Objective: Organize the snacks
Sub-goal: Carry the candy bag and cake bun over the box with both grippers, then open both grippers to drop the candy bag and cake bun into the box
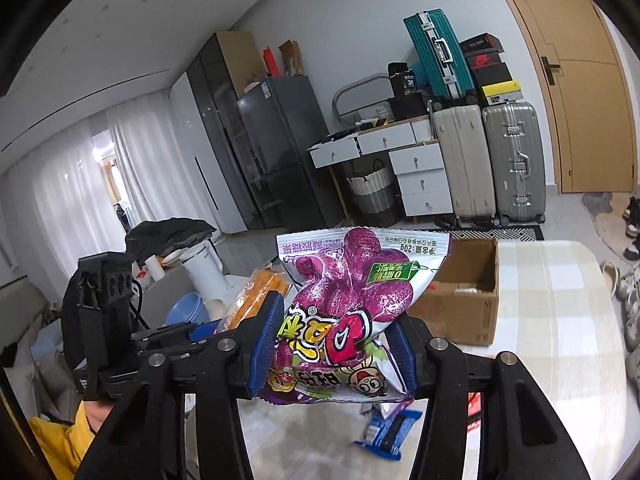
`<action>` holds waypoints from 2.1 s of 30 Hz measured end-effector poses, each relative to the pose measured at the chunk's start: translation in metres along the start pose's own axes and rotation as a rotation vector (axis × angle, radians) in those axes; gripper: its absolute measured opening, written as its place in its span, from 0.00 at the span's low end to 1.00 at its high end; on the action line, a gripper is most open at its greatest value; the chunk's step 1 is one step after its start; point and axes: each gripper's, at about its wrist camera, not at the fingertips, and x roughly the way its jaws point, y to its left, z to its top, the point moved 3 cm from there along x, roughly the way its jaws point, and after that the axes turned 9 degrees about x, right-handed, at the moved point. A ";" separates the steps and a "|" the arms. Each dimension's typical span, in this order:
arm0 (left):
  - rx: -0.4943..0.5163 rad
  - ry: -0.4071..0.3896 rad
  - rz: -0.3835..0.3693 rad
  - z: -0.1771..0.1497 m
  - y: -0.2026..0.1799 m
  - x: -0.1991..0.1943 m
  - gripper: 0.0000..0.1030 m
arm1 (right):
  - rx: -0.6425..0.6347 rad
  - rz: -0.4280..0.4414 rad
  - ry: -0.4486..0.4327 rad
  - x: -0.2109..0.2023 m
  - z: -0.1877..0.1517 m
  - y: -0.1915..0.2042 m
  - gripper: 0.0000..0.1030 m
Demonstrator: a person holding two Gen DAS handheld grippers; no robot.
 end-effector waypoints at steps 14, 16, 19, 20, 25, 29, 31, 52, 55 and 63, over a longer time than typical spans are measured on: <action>0.032 -0.021 -0.019 0.079 -0.003 0.041 0.32 | 0.016 -0.032 0.028 0.047 0.054 -0.033 0.50; 0.027 -0.012 -0.021 0.090 -0.001 0.055 0.32 | 0.033 -0.032 0.032 0.057 0.063 -0.042 0.50; 0.018 0.005 -0.015 0.102 0.005 0.077 0.32 | 0.051 -0.042 0.041 0.070 0.071 -0.055 0.50; 0.016 0.013 -0.018 0.107 0.008 0.088 0.32 | 0.059 -0.046 0.045 0.076 0.075 -0.060 0.50; 0.017 0.068 -0.009 0.128 0.022 0.155 0.32 | 0.093 -0.082 0.075 0.101 0.087 -0.082 0.50; 0.000 0.126 -0.032 0.137 0.027 0.203 0.32 | 0.106 -0.125 0.111 0.127 0.095 -0.102 0.50; 0.018 0.139 -0.031 0.142 0.026 0.222 0.32 | 0.112 -0.141 0.133 0.140 0.098 -0.111 0.50; 0.013 0.234 -0.033 0.159 0.047 0.366 0.23 | 0.105 -0.241 0.298 0.226 0.085 -0.164 0.50; 0.011 0.239 -0.032 0.149 0.052 0.365 0.23 | 0.088 -0.265 0.322 0.237 0.080 -0.167 0.50; 0.010 0.238 -0.022 0.130 0.057 0.347 0.23 | 0.052 -0.306 0.355 0.259 0.072 -0.173 0.50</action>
